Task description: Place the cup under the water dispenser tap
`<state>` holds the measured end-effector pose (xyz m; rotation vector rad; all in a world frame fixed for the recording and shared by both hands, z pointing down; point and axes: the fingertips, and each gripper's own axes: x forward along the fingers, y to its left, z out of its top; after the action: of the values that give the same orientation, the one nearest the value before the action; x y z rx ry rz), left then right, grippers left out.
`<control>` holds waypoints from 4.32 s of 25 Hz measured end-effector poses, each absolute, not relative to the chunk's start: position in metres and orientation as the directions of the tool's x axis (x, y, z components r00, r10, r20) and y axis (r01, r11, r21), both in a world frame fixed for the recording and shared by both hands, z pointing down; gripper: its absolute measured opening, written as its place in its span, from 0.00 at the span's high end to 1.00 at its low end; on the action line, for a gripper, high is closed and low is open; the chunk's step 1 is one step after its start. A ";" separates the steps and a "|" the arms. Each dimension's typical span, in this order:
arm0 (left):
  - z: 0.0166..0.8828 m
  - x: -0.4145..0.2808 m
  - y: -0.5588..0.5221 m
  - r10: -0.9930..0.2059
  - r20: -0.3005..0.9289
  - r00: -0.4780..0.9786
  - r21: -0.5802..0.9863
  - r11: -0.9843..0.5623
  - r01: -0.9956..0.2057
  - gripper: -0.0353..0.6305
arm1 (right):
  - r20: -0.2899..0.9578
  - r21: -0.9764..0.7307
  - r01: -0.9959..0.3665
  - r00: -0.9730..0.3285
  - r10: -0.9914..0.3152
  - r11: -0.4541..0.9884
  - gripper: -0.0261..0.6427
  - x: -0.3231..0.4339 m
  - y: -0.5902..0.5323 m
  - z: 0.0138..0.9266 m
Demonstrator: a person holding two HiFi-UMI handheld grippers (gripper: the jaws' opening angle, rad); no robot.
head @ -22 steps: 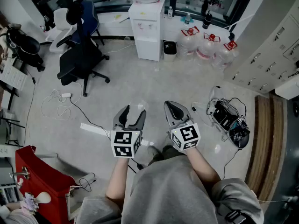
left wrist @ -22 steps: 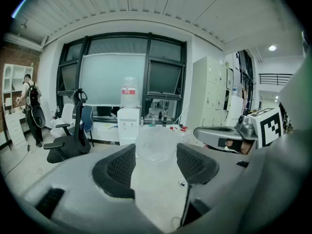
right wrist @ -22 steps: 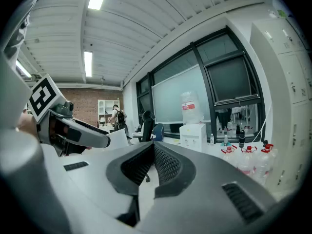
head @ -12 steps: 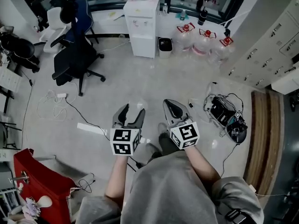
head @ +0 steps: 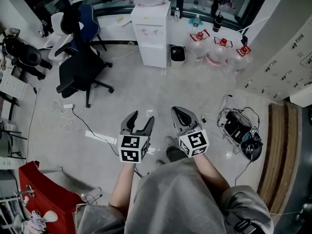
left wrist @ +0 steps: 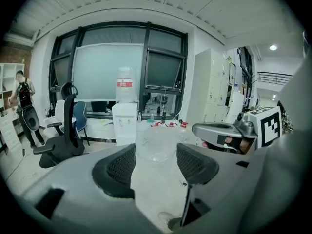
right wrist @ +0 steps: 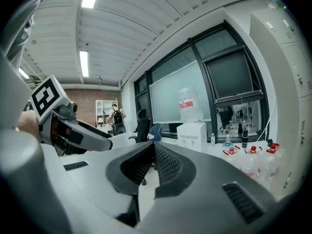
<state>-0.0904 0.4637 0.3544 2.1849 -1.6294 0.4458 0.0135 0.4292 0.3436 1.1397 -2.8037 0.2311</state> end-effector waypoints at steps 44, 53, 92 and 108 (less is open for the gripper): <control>0.377 -0.213 0.109 -0.748 0.495 0.442 0.088 -0.463 -0.882 0.54 | 0.247 -0.117 -0.842 -0.539 -0.806 0.527 0.94 -0.111 0.104 0.387; 0.396 -0.228 0.059 -0.704 0.508 0.496 0.127 -0.508 -0.852 0.54 | 0.284 -0.118 -0.876 -0.481 -0.830 0.467 0.94 -0.128 0.066 0.399; 0.593 -0.161 -0.207 -0.629 0.700 0.339 0.044 -0.436 -0.899 0.54 | 0.450 -0.244 -0.879 -0.476 -0.755 0.409 0.94 -0.049 -0.190 0.587; 0.697 -0.182 -0.249 -0.689 0.676 0.261 -0.009 -0.362 -0.932 0.54 | 0.439 -0.251 -0.877 -0.480 -0.760 0.410 0.94 -0.074 -0.221 0.675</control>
<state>-0.1822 -0.2485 0.6966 2.1461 -1.4741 0.8423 -0.0737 -0.2210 0.6752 1.4340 -2.4115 0.6623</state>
